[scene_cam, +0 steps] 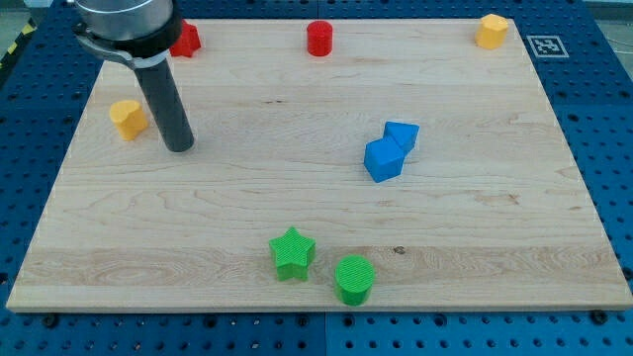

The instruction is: Move the blue cube towards the center right of the board

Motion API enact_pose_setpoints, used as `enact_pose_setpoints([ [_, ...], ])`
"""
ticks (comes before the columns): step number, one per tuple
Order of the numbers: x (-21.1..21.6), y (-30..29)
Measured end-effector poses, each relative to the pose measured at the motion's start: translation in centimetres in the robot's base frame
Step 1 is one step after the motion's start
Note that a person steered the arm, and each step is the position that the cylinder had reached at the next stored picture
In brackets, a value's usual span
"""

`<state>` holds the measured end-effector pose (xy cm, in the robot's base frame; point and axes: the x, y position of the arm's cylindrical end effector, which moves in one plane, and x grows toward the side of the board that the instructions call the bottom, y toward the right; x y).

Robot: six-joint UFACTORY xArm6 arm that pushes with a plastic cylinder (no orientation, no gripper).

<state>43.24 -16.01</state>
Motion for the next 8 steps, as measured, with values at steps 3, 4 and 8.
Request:
enact_pose_setpoints([
  [3,-0.2,9.5],
  [4,-0.3,15.6],
  [8,4.2,23.4],
])
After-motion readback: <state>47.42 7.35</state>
